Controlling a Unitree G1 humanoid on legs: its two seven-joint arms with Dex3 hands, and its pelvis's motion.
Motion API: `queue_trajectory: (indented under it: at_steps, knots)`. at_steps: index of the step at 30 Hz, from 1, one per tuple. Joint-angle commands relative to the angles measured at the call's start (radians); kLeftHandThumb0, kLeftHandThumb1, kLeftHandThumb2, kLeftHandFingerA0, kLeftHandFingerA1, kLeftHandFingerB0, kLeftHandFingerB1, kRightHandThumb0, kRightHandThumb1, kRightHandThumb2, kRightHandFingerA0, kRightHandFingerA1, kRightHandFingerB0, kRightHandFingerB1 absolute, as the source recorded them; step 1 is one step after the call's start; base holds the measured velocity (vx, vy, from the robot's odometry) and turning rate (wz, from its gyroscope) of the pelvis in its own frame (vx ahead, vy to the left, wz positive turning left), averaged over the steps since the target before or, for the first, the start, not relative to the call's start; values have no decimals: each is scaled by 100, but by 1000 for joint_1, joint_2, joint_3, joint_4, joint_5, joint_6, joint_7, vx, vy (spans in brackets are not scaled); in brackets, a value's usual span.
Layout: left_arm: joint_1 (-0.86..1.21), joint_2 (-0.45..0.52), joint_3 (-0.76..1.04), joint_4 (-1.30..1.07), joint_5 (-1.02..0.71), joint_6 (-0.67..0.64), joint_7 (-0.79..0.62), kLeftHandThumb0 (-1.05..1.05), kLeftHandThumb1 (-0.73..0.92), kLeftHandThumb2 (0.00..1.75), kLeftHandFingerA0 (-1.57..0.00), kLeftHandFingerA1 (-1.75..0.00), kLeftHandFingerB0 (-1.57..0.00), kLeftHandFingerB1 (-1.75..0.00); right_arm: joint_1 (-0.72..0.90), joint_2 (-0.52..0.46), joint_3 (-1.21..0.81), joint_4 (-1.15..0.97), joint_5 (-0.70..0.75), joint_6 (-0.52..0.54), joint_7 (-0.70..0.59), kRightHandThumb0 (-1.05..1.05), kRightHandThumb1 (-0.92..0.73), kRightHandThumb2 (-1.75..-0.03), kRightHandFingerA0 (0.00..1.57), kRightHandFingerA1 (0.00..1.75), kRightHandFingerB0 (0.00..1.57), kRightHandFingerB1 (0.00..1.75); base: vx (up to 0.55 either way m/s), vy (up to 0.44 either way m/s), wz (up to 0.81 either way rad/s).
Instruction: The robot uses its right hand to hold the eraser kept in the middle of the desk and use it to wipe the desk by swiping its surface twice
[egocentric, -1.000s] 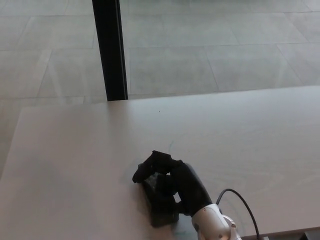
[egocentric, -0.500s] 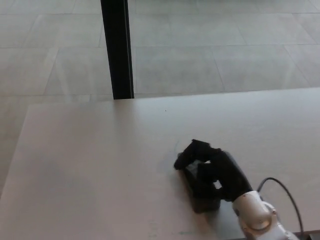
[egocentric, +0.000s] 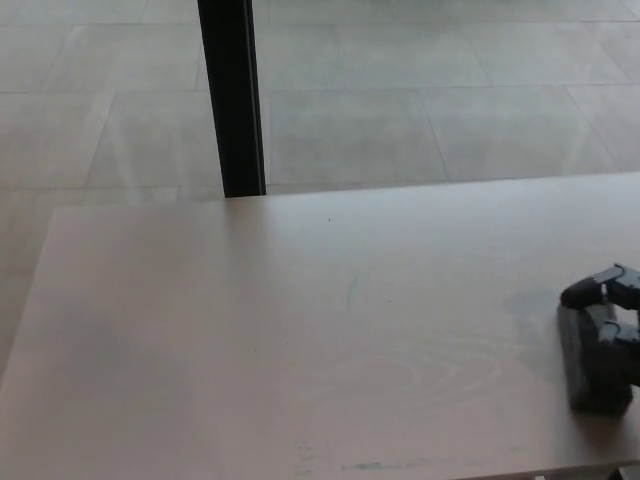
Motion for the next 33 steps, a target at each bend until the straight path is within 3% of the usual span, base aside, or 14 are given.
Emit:
queue_trajectory:
  at_steps: [1,5,6,11,12,14,16,17,18,22,24,26,31,33]
  knots:
    - [-2,18,5,18,-9,-8,1,-49,47,90,-77,-83,-60,-72,40,-33,-59,37,63,64,20,-15,-57,-105,94,175,71,162,0,0,0]
    - [-2,22,16,34,-21,-7,-4,-47,47,90,-78,-84,-59,-71,62,-68,-88,58,72,46,28,-19,-58,-106,95,175,78,154,0,0,0]
    - [-3,23,16,38,-20,-10,-2,-48,47,90,-77,-84,-58,-71,63,-69,-90,65,72,41,28,-28,-54,-113,121,142,98,127,0,0,0]
    - [-1,25,13,52,-14,-23,4,-43,64,59,-82,-79,-66,-67,63,-61,-89,96,77,19,31,-23,-59,-102,103,175,85,151,0,0,0]
    - [0,25,15,51,-16,-26,5,-48,47,90,-81,-84,-64,-73,65,-55,-91,99,89,8,46,-28,-52,-110,128,142,102,126,0,0,0]
    - [-3,26,26,54,-29,-19,-2,-43,62,59,-83,-83,-71,-71,60,-54,-80,101,84,15,45,-20,-57,-106,100,175,82,153,0,0,0]
    - [-4,27,24,57,-26,-24,-4,-42,63,59,-81,-81,-70,-70,62,-52,-66,80,82,27,49,-27,-53,-111,125,142,99,126,0,0,0]
    - [-7,27,30,59,-32,-18,-4,-42,63,59,-82,-82,-69,-70,59,-56,-59,67,84,56,62,-19,-61,-101,94,175,75,154,0,0,0]
    - [-4,29,20,57,-20,-23,-1,-47,47,90,-81,-85,-63,-73,51,-69,-59,61,112,87,127,-19,-67,-98,91,175,74,140,0,0,0]
    - [3,21,29,34,-31,-17,-1,-44,62,58,-80,-83,-66,-68,39,-105,-49,26,150,132,243,-21,-71,-83,83,173,75,88,0,0,0]
    - [6,23,25,33,-26,-18,-3,-42,63,59,-83,-83,-67,-68,36,-119,-45,11,153,140,261,-35,-78,-66,79,133,65,46,0,0,0]
    - [7,25,25,39,-25,-21,-6,-42,63,59,-83,-83,-67,-68,36,-129,-41,-1,154,147,274,-35,-78,-66,79,133,65,46,0,0,0]
    - [9,27,31,46,-32,-28,-18,-45,45,89,-79,-86,-64,-74,-9,-202,-77,-58,207,214,338,-63,-70,-62,56,44,25,29,0,0,0]
    - [7,25,33,39,-34,-13,-6,-41,63,58,-81,-84,-67,-69,-19,-228,-79,-81,209,236,353,-67,-71,-62,50,40,22,28,0,0,0]
